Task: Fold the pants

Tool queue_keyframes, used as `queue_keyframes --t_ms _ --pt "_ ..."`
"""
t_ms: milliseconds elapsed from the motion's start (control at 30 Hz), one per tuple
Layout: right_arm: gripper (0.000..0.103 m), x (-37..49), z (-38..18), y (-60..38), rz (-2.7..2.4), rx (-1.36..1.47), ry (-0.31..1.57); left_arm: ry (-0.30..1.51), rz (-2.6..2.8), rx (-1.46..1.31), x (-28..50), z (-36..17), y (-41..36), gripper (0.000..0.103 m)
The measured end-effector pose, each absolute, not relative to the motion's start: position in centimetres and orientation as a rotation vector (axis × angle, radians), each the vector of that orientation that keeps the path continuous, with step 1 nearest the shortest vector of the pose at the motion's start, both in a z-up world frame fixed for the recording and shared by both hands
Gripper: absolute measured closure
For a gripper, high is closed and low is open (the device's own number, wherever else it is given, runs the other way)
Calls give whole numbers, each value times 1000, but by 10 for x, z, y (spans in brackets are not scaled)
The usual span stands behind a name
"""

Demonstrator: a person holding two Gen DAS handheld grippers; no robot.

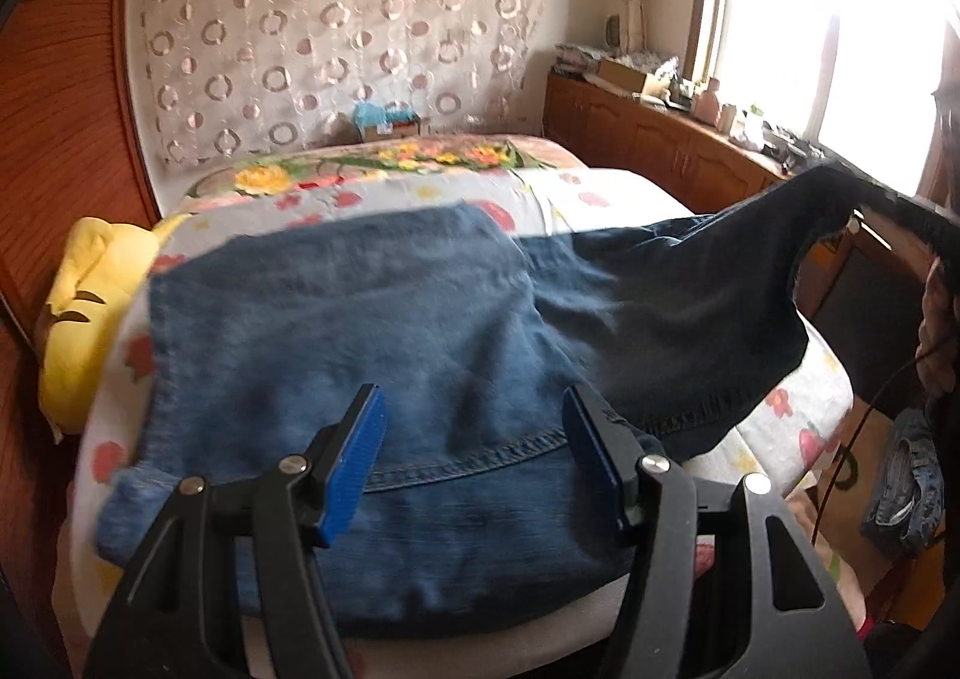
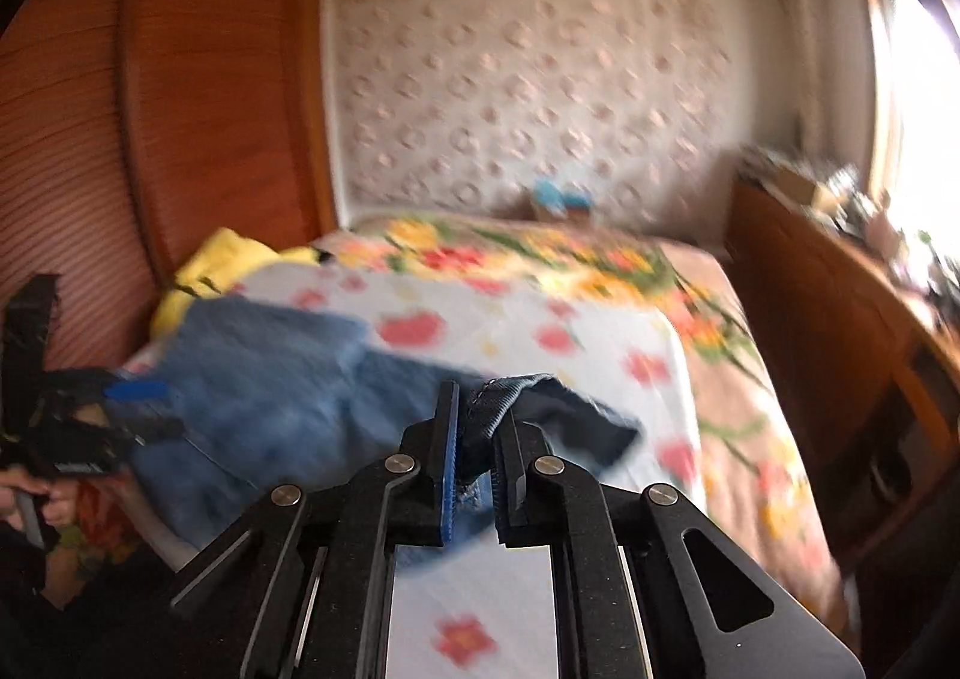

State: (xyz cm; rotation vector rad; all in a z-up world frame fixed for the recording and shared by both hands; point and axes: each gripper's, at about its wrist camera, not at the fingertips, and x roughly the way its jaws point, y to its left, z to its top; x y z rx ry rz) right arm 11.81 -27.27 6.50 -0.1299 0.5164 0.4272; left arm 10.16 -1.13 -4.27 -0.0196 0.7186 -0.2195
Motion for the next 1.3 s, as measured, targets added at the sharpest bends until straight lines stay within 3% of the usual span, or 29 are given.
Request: queue_keyframes --t_ms 300,600,667,767,1000,1167,1300 --pt "98 124 110 -159 633 -220 419 672 -138 -51 75 -27 38 43" --pt "98 133 93 -65 808 -262 508 666 -66 -102 64 -32 81 43" --pt "91 134 83 -54 782 -297 525 671 -63 -111 64 -37 86 43" --pt "73 137 74 -53 780 -299 546 679 -61 -115 64 -41 88 43" --pt "68 149 52 -80 704 -296 596 693 -66 -116 71 -50 85 43" --pt "51 157 24 -104 648 -260 656 708 -84 -114 80 -59 82 43" --pt "51 165 -2 -119 612 -244 717 722 -104 -105 90 -65 77 43"
